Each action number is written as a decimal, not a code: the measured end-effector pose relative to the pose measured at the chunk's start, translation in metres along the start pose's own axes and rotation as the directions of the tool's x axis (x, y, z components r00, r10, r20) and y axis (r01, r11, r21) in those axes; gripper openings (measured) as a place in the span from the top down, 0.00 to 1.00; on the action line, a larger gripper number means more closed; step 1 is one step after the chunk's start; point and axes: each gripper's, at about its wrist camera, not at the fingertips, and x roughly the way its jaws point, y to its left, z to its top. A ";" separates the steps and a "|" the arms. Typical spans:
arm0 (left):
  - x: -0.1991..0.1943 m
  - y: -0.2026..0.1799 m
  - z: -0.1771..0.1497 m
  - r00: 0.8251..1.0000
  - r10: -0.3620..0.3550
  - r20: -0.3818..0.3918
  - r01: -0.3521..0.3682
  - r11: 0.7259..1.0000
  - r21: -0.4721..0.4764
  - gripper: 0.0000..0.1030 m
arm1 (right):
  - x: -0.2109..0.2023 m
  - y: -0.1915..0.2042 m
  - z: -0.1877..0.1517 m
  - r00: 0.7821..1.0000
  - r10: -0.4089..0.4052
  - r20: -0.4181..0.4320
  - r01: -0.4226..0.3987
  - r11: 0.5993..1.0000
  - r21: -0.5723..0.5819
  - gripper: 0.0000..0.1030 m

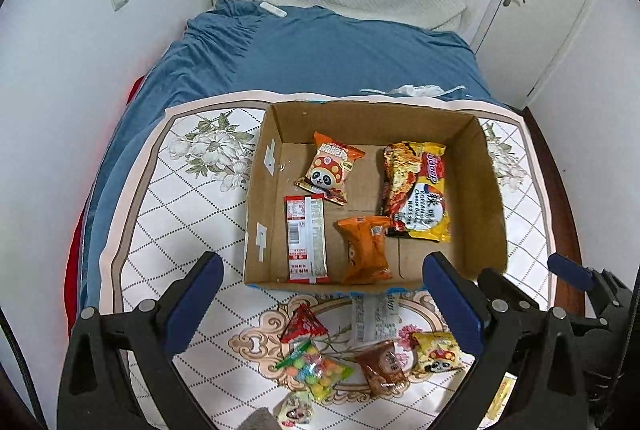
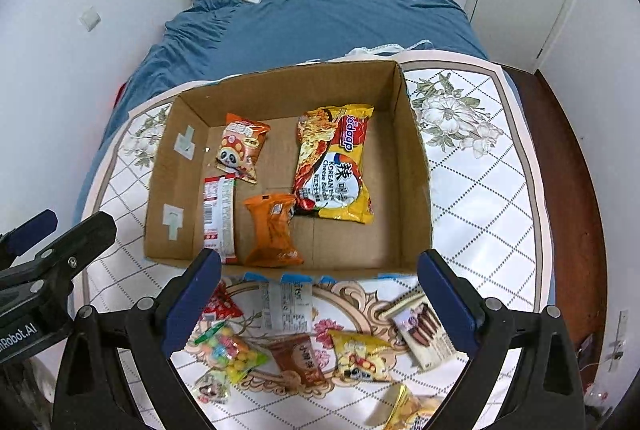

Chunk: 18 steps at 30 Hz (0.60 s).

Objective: Organize snacks
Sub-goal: 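Grasp the pale green snack bag with the left tool while the right tool grasps the brown biscuit pack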

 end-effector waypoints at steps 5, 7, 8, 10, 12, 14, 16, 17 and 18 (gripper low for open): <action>-0.003 0.004 -0.026 0.999 0.028 -0.027 -0.029 0.999 -0.020 0.01 | -0.006 -0.007 -0.026 0.998 0.041 -0.042 -0.039 0.999 0.034 0.03; 0.011 0.010 -0.047 0.995 0.048 -0.084 -0.051 0.998 -0.037 0.01 | 0.002 -0.012 -0.040 0.994 0.069 -0.079 -0.064 0.996 0.066 0.03; 0.019 0.015 -0.057 0.991 0.057 -0.117 -0.063 0.997 -0.050 0.01 | 0.011 -0.015 -0.050 0.990 0.082 -0.112 -0.073 0.994 0.080 0.03; 0.041 0.023 -0.079 0.980 0.070 -0.189 -0.085 0.994 -0.071 0.01 | 0.032 -0.018 -0.072 0.979 0.094 -0.181 -0.076 0.992 0.104 0.03; 0.070 0.038 -0.104 0.956 0.076 -0.283 -0.111 0.988 -0.109 0.01 | 0.062 -0.020 -0.095 0.958 0.118 -0.262 -0.089 0.989 0.120 0.03; 0.093 0.049 -0.126 0.935 0.074 -0.346 -0.131 0.981 -0.143 0.01 | 0.093 -0.020 -0.117 0.933 0.134 -0.335 -0.095 0.987 0.129 0.03; 0.112 0.055 -0.146 0.911 0.079 -0.405 -0.149 0.978 -0.145 0.01 | 0.116 -0.019 -0.132 0.914 0.145 -0.379 -0.102 0.986 0.131 0.03; 0.121 0.057 -0.155 0.900 0.077 -0.429 -0.150 0.979 -0.140 0.01 | 0.129 -0.016 -0.140 0.903 0.141 -0.407 -0.098 0.987 0.126 0.03; 0.127 0.058 -0.162 0.892 0.073 -0.446 -0.148 0.980 -0.136 0.01 | 0.136 -0.015 -0.145 0.896 0.144 -0.419 -0.101 0.987 0.125 0.03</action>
